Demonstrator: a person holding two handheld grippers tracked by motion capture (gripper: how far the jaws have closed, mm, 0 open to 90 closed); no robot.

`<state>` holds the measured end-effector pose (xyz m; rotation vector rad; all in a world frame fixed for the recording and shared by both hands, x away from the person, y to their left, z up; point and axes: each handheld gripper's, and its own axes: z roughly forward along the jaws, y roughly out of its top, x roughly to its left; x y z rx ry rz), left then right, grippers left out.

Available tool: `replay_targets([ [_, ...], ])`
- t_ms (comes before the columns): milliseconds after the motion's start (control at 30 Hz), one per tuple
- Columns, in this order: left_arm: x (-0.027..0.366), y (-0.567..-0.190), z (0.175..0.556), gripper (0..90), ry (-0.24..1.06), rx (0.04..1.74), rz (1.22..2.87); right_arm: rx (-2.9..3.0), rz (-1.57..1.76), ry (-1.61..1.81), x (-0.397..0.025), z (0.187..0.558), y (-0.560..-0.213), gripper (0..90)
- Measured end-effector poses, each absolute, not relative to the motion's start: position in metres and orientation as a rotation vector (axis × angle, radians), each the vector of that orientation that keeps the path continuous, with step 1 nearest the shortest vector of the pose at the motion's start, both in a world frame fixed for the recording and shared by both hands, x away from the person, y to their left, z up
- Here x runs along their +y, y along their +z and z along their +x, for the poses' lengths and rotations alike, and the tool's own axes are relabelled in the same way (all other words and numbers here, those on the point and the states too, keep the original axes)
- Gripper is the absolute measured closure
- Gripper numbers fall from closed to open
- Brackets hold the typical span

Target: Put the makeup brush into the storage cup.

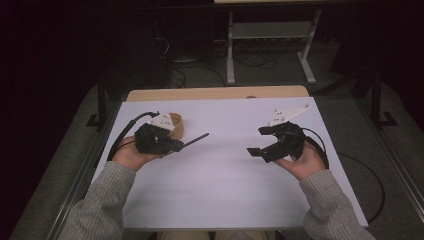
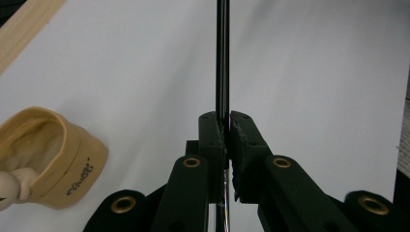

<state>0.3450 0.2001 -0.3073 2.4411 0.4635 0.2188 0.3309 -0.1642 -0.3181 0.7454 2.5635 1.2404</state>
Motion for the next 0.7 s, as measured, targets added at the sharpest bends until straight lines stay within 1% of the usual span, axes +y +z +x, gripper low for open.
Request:
replay_targets([
  [133,0.199,-0.305,0.343,84.1,0.214,0.441,2.444,2.574,0.717,1.248,-0.158,0.332,-0.312,19.8],
  [400,0.190,-0.313,0.341,84.2,0.188,0.410,2.473,2.612,0.672,1.260,-0.150,0.337,-0.304,20.5],
  [700,0.185,-0.322,0.340,84.2,0.166,0.395,2.487,2.659,0.647,1.249,-0.144,0.342,-0.303,20.6],
])
